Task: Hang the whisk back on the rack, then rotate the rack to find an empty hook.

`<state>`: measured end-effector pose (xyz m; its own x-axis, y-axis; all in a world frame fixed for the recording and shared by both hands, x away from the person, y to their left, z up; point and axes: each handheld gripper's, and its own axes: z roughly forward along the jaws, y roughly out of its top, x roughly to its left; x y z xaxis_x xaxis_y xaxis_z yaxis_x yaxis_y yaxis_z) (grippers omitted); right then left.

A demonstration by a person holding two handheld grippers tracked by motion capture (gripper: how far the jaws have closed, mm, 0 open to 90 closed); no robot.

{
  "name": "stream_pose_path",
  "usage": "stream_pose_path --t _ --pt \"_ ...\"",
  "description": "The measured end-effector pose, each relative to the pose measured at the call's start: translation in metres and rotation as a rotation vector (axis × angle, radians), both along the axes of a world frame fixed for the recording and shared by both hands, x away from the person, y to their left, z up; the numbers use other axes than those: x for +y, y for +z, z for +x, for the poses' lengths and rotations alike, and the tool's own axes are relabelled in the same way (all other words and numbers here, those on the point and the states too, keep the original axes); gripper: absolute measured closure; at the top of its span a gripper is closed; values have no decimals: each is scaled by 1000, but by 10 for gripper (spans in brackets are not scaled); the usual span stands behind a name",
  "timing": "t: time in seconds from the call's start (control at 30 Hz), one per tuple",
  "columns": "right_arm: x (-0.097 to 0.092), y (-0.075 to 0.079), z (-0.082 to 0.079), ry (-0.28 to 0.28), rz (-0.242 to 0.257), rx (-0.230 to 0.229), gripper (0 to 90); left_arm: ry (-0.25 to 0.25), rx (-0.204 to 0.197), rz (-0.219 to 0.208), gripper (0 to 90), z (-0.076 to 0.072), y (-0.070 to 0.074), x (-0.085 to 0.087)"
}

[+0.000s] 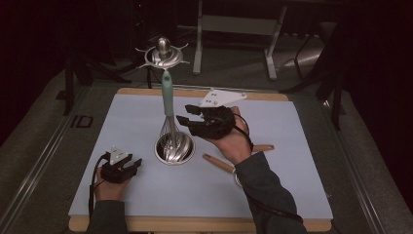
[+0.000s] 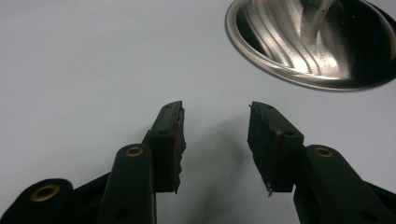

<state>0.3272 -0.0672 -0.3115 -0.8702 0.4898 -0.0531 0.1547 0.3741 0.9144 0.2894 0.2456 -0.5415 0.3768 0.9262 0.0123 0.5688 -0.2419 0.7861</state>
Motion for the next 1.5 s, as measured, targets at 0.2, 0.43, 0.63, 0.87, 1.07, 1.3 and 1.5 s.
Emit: stream_pose_path --t 0.2,0.43,0.63,0.87,1.07,1.3,1.5 --pt "-8 -8 4 10 -79 32 559 -1 8 -18 568 1 0 2" --pt "-15 -16 9 12 -144 64 556 -9 17 -36 581 2 0 4" --pt "-18 -25 7 4 -212 60 552 -19 -9 -39 661 -1 1 4" --pt "-28 -34 7 -7 -218 89 547 -16 -27 -45 745 -3 1 4" --pt "-40 -42 9 -29 -225 118 547 -36 -50 -70 899 -4 4 7" --pt "-49 -52 12 -51 -230 148 535 -16 -114 -133 900 -9 19 10" --pt "-57 -59 14 -78 -210 180 526 8 -154 -183 839 -13 32 11"
